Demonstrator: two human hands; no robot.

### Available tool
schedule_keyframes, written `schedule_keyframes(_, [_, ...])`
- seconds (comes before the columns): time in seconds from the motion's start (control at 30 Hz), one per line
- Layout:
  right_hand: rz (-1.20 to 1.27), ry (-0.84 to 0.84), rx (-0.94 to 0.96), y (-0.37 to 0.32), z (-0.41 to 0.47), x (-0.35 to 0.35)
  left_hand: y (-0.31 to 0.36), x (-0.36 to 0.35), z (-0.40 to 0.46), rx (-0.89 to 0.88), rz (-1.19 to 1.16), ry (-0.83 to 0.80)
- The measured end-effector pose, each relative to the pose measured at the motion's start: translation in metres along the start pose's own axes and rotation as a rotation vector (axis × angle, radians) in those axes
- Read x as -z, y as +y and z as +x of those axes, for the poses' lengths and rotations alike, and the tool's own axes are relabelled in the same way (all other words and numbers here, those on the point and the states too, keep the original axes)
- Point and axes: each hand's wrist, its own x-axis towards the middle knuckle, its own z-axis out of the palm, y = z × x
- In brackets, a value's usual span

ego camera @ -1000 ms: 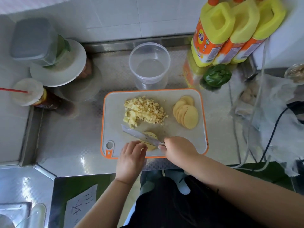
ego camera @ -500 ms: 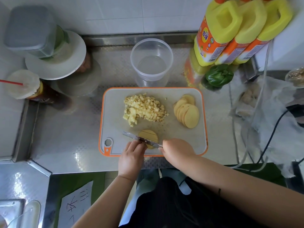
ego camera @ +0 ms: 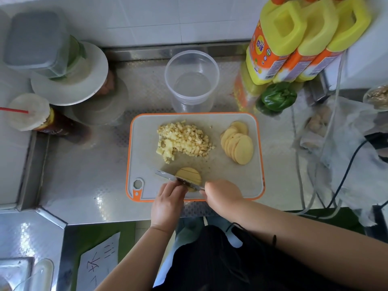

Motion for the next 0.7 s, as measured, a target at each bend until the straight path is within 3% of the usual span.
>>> schedule_keyframes(0.23, [0.006, 0.055, 0.013, -0.001, -0.001, -0.005, 0.021, 0.045, 0.033, 0.012, 0.067, 0.124])
schedule_keyframes(0.27, [-0.013, 0.083, 0.016, -0.002, -0.003, -0.006, 0.026, 0.053, 0.051, 0.009, 0.116, 0.014])
schedule_keyframes(0.37, [-0.028, 0.132, -0.008, -0.006, -0.007, -0.01, 0.04, 0.055, 0.093, -0.012, 0.313, -0.628])
schedule_keyframes(0.4, [-0.019, 0.12, -0.027, -0.008, -0.009, -0.007, 0.043, 0.052, 0.099, -0.04, 0.389, -0.769])
schedule_keyframes(0.47, [-0.021, 0.118, -0.055, -0.012, -0.007, -0.004, 0.043, 0.044, 0.103, -0.072, 0.445, -0.871])
schedule_keyframes(0.7, [-0.025, 0.095, -0.015, -0.002, -0.006, -0.012, 0.044, 0.038, 0.11, -0.139, 0.484, -0.946])
